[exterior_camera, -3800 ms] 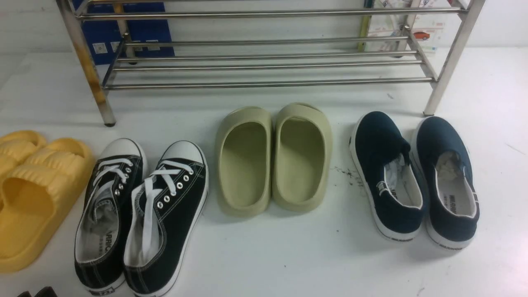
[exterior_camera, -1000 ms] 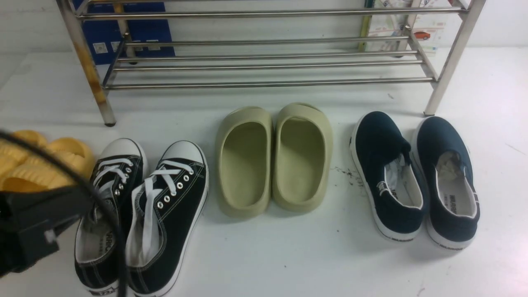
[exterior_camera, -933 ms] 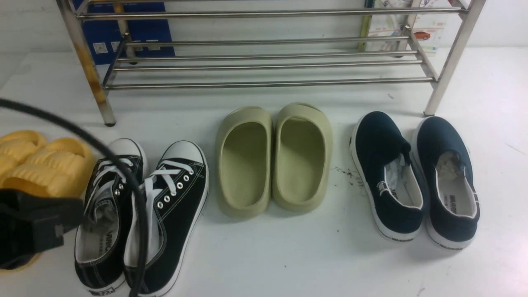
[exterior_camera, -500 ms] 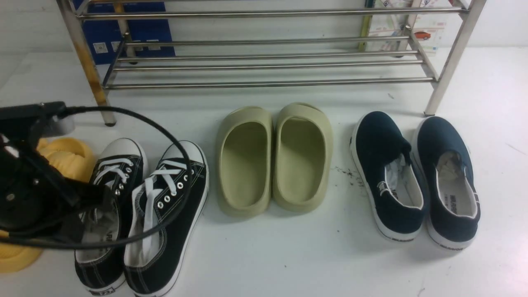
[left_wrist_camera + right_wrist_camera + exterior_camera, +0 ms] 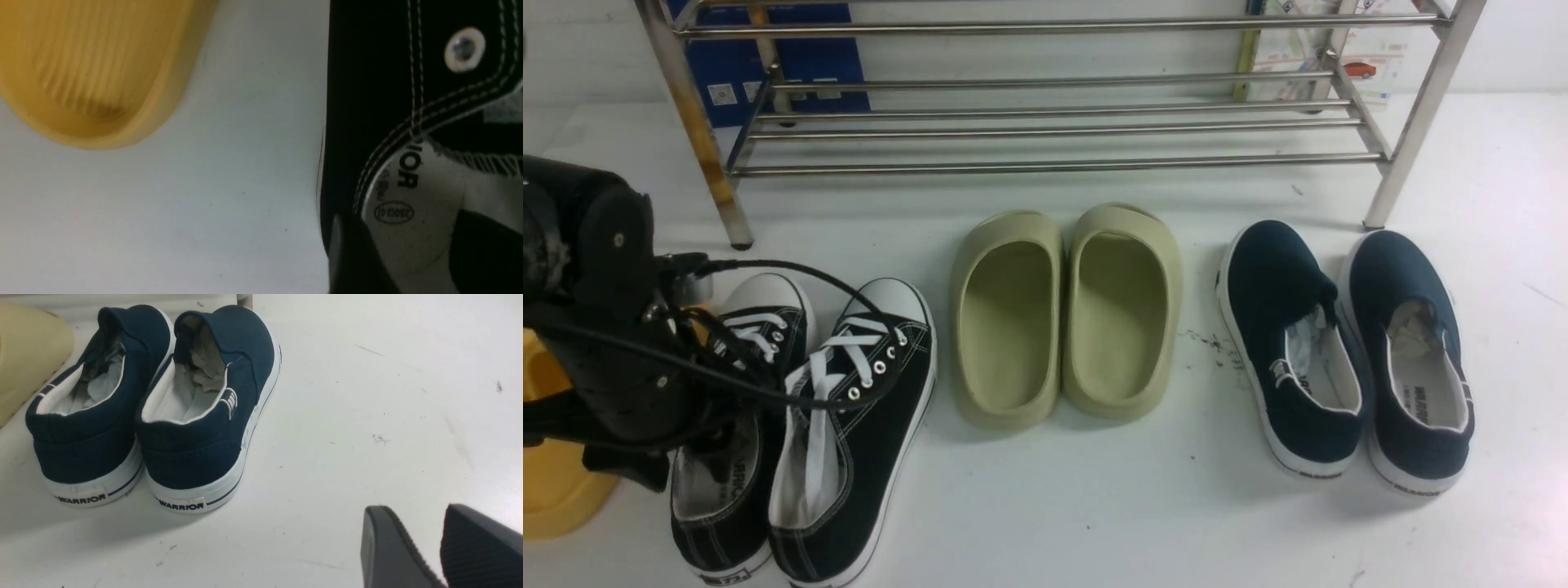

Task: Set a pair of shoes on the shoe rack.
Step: Use the left arm to grab the shoe closest to it, then use the left arm to put a shoe into the shoe rack

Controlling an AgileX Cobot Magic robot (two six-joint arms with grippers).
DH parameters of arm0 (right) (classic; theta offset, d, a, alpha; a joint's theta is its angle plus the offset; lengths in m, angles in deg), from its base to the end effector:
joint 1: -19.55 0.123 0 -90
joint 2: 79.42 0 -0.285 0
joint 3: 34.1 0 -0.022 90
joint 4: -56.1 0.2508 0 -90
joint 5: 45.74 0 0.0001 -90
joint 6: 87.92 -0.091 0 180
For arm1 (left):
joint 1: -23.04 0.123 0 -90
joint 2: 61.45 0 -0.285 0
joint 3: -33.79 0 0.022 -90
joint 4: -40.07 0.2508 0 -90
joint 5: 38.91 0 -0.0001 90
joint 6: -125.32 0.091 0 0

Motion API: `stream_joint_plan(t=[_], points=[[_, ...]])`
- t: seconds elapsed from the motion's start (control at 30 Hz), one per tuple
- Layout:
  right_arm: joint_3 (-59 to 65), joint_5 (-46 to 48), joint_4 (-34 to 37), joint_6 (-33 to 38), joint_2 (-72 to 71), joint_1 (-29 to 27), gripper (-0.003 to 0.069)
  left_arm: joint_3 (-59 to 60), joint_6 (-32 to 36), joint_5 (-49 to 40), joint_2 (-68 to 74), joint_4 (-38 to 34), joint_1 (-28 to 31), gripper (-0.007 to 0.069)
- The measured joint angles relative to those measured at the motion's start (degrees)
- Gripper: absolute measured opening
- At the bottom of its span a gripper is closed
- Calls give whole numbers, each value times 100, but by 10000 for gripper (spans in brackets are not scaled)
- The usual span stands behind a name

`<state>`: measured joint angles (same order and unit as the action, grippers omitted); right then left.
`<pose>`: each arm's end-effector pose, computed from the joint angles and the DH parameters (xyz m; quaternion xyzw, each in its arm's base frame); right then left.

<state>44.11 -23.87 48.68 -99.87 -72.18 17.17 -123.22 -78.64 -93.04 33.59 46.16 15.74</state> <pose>0.0521 -0.0066 0.1738 0.0664 0.8018 -0.0055 0.5939 0.2681 -0.0264 0.2187 -0.1165 0.9898 0.0250 0.0779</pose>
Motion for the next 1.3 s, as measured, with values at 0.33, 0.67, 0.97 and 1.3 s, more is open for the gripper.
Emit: stream_joint_plan(t=[0.33, 0.67, 0.97, 1.3], points=[[0, 0, 0, 0, 0, 0, 239, 0, -134, 353, 414, -51, 516, 314], [0, 0, 0, 0, 0, 0, 239, 0, 69, 469, 407, -91, 528, -13], [0, 0, 0, 0, 0, 0, 239, 0, 342, 129, -651, -70, 528, -13], [0, 0, 0, 0, 0, 0, 239, -615, 848, -900, -1727, -469, 528, -13]])
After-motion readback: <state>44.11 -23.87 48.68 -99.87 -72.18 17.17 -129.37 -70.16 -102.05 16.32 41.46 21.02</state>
